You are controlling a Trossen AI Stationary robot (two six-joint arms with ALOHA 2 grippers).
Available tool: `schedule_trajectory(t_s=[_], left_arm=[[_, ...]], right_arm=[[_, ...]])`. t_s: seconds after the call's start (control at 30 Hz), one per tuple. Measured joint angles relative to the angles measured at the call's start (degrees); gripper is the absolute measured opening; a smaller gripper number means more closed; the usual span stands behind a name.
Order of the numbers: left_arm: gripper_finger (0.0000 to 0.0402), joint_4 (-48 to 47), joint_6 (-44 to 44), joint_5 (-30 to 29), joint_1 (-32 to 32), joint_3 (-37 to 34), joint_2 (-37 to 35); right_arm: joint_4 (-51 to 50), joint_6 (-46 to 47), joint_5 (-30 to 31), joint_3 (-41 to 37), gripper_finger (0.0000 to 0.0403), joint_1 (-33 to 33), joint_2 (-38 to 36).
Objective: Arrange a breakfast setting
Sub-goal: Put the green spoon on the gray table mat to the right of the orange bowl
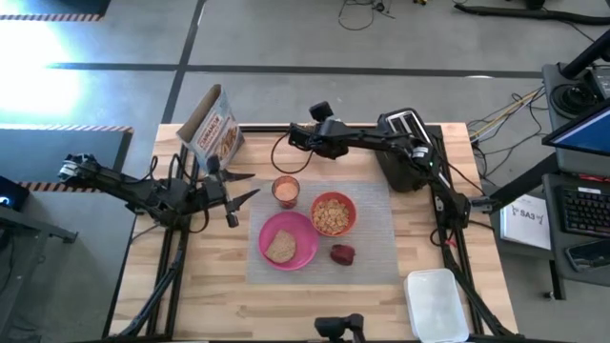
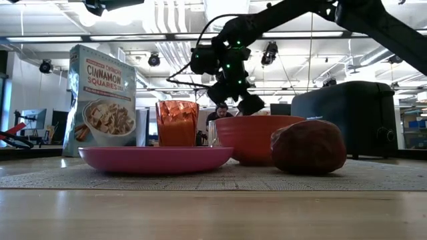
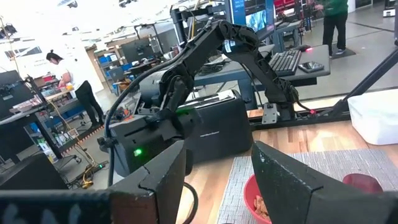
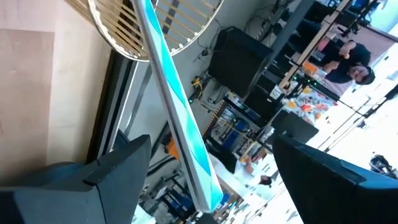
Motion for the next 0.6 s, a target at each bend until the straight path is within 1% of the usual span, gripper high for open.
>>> schedule_trajectory(t_s=[0.1,0.2,0.3,0.47,0.6], left_arm=[[0.0168,0.0,0.0,0.0,0.0,0.0,0.0],[0.0168,0.0,0.0,0.0,0.0,0.0,0.0],[0.0168,0.0,0.0,0.0,0.0,0.0,0.0],[0.0168,0.0,0.0,0.0,0.0,0.0,0.0],[0.0168,0.0,0.0,0.0,0.0,0.0,0.0]], right_arm=[[0.2,0.2,-0.1,0.0,0.0321,-0.7,0.0],[0.2,0.7,-0.1,-0.1,0.0294,-1.3,0.0],[0.2,0.6,-0.2,-0.2,0.0244,-1.7,0.0],[0.2,0.6,-0.8,-0.2,0.0148,-1.9,0.0],[0.2,2.9,-0.6,-0.2,0.0086,-1.9,0.0]])
